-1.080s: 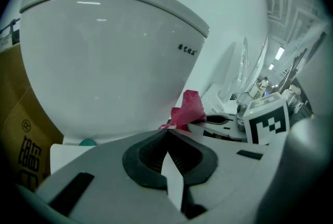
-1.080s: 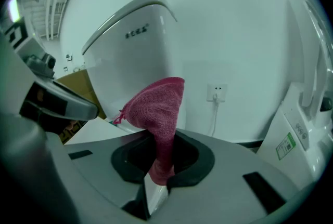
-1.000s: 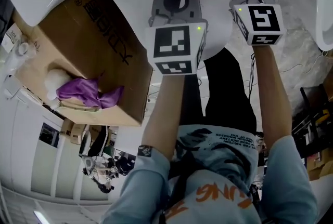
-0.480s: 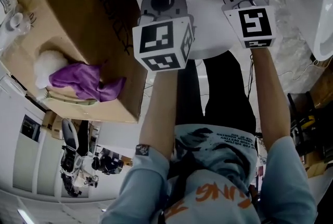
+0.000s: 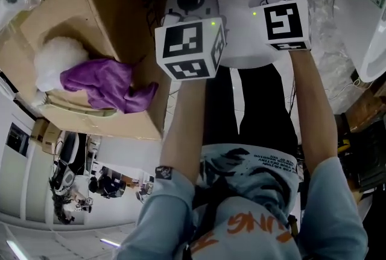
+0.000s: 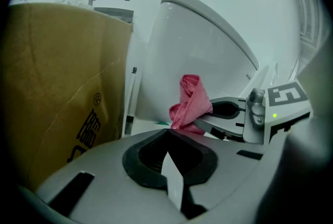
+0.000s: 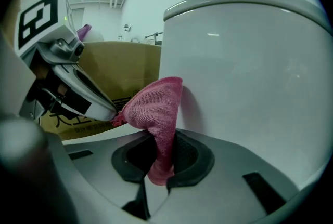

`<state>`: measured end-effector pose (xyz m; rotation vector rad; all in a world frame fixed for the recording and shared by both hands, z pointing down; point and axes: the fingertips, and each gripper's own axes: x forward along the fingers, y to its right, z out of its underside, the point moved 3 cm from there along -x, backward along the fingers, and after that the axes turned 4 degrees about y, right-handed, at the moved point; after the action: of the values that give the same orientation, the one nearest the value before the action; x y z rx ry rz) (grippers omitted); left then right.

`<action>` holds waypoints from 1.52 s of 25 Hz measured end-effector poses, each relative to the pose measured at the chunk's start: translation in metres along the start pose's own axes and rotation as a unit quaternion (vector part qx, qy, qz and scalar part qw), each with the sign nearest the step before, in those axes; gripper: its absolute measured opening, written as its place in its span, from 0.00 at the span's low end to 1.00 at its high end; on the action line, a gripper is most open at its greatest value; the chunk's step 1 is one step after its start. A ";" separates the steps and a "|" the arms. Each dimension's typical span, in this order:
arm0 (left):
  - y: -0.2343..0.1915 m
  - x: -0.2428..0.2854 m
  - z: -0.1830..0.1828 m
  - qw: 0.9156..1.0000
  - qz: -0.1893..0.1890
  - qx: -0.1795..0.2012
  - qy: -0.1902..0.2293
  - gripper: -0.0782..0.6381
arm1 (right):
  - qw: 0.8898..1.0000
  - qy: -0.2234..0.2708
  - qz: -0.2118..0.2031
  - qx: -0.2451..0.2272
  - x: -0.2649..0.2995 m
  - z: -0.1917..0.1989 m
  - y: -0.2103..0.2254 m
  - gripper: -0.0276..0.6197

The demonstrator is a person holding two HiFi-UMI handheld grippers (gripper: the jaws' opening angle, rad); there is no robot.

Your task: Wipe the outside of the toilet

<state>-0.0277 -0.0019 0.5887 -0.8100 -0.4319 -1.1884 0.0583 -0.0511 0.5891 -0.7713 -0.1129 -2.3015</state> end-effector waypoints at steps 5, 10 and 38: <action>-0.026 -0.005 0.005 1.000 -0.004 -0.016 -0.006 0.14 | 0.998 -0.009 -0.019 -0.052 0.027 -0.015 -0.019 0.15; -0.037 -0.005 0.005 1.000 0.003 -0.021 -0.007 0.14 | 0.994 -0.021 -0.027 -0.108 0.052 -0.026 -0.034 0.15; -0.059 0.006 0.010 0.999 0.010 -0.030 -0.026 0.14 | 0.985 -0.087 0.004 -0.146 0.102 0.001 -0.034 0.14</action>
<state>-0.0799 -0.0066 0.6189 -0.8963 -0.4313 -1.1682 -0.0227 -0.0856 0.6518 -1.1199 0.1528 -2.2669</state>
